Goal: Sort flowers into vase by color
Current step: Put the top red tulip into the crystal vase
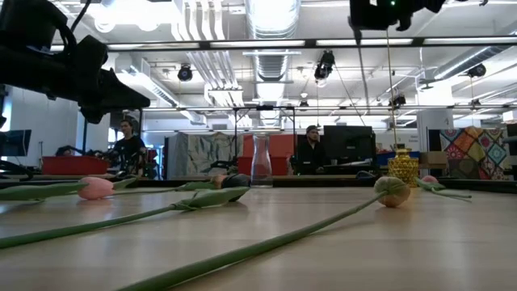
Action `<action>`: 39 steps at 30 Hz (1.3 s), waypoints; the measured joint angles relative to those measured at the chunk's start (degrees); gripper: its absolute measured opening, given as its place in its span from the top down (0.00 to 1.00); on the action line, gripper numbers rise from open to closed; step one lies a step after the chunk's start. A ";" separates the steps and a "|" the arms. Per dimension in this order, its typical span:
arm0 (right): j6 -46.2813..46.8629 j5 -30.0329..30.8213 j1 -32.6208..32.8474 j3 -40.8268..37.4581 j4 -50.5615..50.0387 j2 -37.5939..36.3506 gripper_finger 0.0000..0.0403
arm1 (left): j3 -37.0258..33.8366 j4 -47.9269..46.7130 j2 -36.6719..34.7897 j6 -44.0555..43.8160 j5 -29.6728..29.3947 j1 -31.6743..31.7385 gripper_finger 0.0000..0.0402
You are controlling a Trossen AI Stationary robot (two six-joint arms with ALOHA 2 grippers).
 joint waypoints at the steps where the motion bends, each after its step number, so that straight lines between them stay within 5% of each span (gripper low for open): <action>1: -0.62 2.10 0.00 -1.07 0.21 -0.78 0.98 | -0.02 0.00 0.00 0.00 -0.02 0.00 1.00; 7: -2.45 11.95 0.00 -8.55 4.86 -4.36 0.98 | 0.00 0.00 0.00 0.00 -0.04 0.00 1.00; 39: -4.06 18.51 0.00 -18.29 16.74 4.55 0.98 | -0.01 -0.02 0.04 -0.02 -1.45 0.00 1.00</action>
